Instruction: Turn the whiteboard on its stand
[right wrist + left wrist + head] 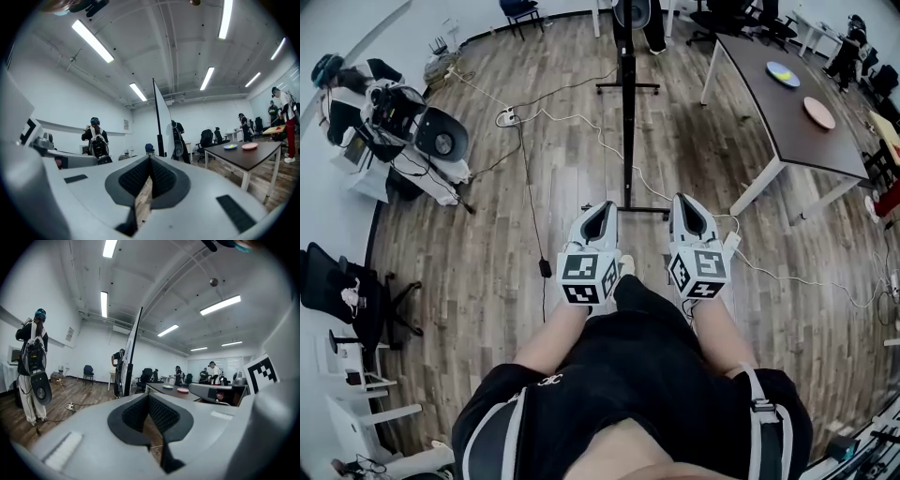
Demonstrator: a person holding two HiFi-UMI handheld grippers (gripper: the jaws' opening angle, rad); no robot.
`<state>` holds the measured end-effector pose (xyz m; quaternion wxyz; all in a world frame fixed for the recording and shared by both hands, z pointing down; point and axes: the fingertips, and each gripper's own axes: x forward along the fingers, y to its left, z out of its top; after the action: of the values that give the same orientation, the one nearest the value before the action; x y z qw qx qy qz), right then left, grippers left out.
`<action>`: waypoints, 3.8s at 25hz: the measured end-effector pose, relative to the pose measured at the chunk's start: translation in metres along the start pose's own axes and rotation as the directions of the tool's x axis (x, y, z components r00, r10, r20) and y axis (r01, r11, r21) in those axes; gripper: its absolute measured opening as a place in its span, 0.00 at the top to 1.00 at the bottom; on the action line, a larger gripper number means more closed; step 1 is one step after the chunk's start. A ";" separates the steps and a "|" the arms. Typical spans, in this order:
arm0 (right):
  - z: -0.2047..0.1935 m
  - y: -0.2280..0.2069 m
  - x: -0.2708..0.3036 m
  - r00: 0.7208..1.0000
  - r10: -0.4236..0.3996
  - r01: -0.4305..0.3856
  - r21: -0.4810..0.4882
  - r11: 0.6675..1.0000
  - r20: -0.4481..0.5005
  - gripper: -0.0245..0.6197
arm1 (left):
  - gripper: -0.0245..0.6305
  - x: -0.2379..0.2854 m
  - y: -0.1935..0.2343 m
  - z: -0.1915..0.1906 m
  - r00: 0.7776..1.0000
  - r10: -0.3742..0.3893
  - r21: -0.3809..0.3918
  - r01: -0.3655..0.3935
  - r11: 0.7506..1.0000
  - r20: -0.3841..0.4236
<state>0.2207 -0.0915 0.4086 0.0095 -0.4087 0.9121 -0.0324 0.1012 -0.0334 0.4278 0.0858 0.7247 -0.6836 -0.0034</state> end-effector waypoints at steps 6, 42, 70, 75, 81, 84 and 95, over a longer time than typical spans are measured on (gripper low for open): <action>-0.004 0.012 0.029 0.999 0.045 -0.045 -0.022 0.999 0.001 0.95 | 0.95 0.009 0.023 -0.002 1.000 0.024 -0.003 -0.024 1.000 0.005; -0.003 -0.030 0.338 0.999 0.028 -0.028 -0.013 1.000 -0.023 0.95 | 0.95 0.247 0.207 0.043 0.996 0.024 0.003 -0.023 1.000 -0.085; -0.043 -0.062 0.426 0.969 -0.208 0.206 -0.026 0.978 -0.133 0.62 | 0.95 0.316 0.273 0.047 0.976 -0.166 0.013 0.170 0.985 -0.142; -0.050 -0.067 0.437 0.949 -0.264 0.257 -0.062 0.964 -0.170 0.63 | 0.95 0.317 0.285 0.048 0.976 -0.164 0.008 0.167 0.986 -0.144; -0.052 -0.069 0.438 0.938 -0.293 0.275 -0.120 0.954 -0.183 0.65 | 0.95 0.320 0.285 0.048 0.975 -0.172 0.002 0.174 0.985 -0.139; -0.051 -0.070 0.438 0.936 -0.296 0.277 -0.118 0.954 -0.190 0.65 | 0.95 0.320 0.282 0.047 0.973 -0.181 -0.007 0.181 0.983 -0.141; -0.054 -0.062 0.427 0.933 -0.314 0.295 -0.129 0.947 -0.175 0.65 | 0.95 0.313 0.282 0.041 0.966 -0.218 -0.037 0.215 0.976 -0.140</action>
<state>-0.0201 -0.4483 0.4701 -0.1045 -0.5399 0.8348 -0.0270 -0.1624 -0.3630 0.4589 0.1414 0.7924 -0.5925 0.0320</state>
